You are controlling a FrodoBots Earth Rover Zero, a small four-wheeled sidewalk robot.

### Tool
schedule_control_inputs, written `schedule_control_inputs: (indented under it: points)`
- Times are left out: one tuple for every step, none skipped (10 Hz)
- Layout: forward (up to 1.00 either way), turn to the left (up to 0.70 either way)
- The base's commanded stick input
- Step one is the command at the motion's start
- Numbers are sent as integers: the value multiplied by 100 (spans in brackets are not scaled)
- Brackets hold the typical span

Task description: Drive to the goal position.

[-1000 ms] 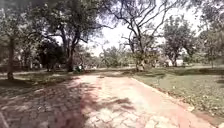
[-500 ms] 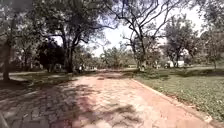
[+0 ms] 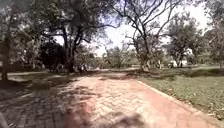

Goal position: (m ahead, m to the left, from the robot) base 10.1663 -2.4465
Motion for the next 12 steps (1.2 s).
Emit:
schedule_control_inputs:
  points:
    - [70, 0]
    - [70, 0]
    - [70, 0]
    - [70, 0]
    - [70, 0]
    - [70, 0]
    - [70, 0]
    - [70, 0]
    - [70, 0]
    - [70, 0]
    - [70, 0]
    - [70, 0]
